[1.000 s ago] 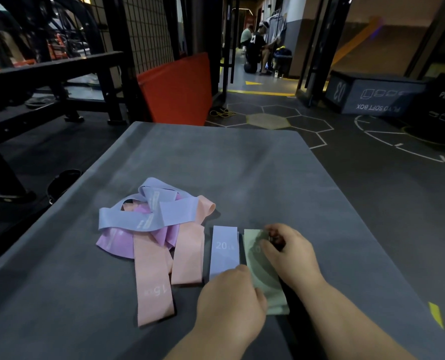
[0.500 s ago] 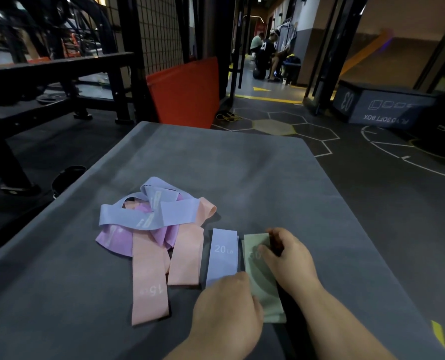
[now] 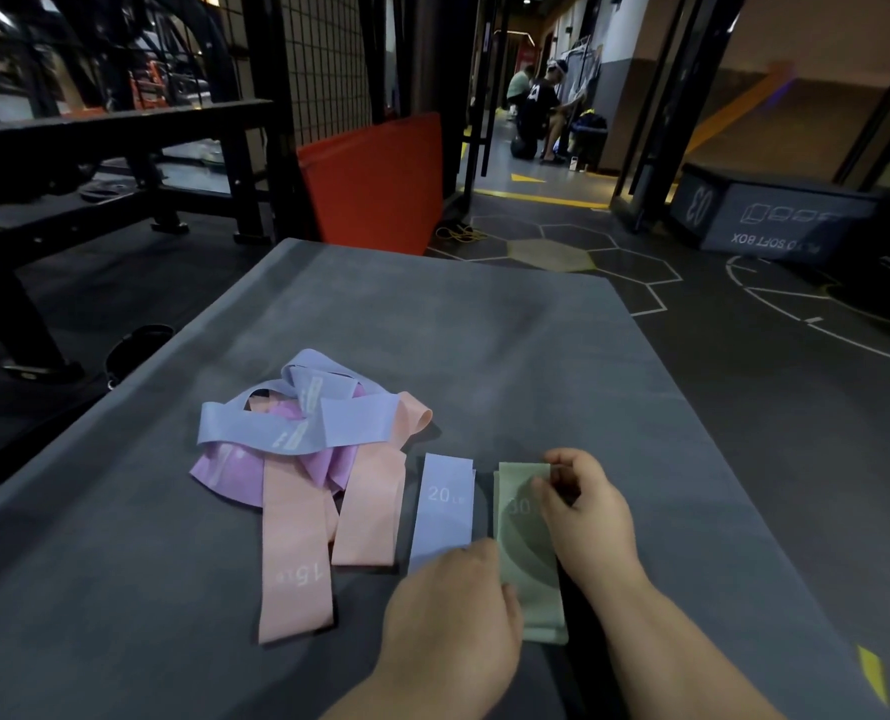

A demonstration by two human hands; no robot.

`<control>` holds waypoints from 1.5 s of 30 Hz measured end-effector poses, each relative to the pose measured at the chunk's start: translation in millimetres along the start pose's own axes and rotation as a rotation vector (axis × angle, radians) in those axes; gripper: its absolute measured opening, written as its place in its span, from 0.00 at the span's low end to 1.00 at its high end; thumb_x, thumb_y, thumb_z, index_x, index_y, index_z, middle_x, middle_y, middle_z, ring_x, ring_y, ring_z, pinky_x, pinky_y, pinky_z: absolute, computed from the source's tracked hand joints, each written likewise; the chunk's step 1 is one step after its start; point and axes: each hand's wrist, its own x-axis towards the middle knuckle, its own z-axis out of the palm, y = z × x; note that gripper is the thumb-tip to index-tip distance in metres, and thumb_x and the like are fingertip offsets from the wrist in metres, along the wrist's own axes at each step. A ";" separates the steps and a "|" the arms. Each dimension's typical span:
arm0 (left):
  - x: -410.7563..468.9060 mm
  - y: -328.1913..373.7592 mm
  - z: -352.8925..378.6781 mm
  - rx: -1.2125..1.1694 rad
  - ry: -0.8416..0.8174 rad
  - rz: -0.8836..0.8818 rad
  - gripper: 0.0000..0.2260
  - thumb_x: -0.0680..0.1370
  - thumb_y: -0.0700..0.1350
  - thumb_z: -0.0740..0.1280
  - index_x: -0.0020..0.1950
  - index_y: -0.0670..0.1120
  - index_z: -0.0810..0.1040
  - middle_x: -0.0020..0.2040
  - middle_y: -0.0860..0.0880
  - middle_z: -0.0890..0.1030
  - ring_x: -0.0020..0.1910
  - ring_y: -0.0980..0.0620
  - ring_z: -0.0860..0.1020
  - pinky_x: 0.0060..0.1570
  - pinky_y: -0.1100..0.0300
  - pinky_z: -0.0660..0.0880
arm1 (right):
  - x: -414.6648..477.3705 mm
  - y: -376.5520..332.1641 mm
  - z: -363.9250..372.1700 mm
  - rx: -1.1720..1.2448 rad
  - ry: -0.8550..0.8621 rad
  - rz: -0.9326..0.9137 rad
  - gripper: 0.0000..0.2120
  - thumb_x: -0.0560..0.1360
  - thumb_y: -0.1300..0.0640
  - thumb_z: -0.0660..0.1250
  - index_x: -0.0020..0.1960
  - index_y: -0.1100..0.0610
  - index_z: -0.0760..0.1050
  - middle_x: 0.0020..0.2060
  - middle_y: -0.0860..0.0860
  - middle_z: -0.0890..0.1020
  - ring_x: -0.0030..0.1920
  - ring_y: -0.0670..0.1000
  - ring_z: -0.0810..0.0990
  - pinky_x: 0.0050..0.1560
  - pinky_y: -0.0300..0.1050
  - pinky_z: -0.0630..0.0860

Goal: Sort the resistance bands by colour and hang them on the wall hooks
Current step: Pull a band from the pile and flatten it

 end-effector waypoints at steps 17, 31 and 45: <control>-4.2 1.1 1.4 0.064 -0.018 0.090 0.17 0.81 0.52 0.53 0.70 0.56 0.63 0.56 0.52 0.71 0.55 0.50 0.74 0.44 0.58 0.66 | 2.7 6.1 5.5 -0.336 -0.063 -0.204 0.20 0.76 0.64 0.63 0.66 0.51 0.75 0.63 0.45 0.77 0.65 0.47 0.73 0.58 0.27 0.60; -5.1 -6.2 8.5 0.117 -0.065 0.131 0.20 0.82 0.56 0.52 0.73 0.54 0.62 0.58 0.51 0.75 0.57 0.47 0.75 0.50 0.56 0.71 | 4.1 8.2 9.2 -0.467 -0.138 -0.286 0.15 0.79 0.55 0.62 0.64 0.51 0.77 0.64 0.48 0.78 0.65 0.50 0.74 0.66 0.41 0.67; -5.8 -0.8 7.5 0.109 -0.046 0.081 0.17 0.81 0.57 0.53 0.67 0.52 0.67 0.57 0.51 0.75 0.57 0.48 0.75 0.48 0.56 0.70 | 4.3 3.7 2.8 -0.676 -0.421 -0.235 0.28 0.80 0.43 0.54 0.78 0.47 0.52 0.77 0.45 0.54 0.77 0.49 0.54 0.76 0.46 0.51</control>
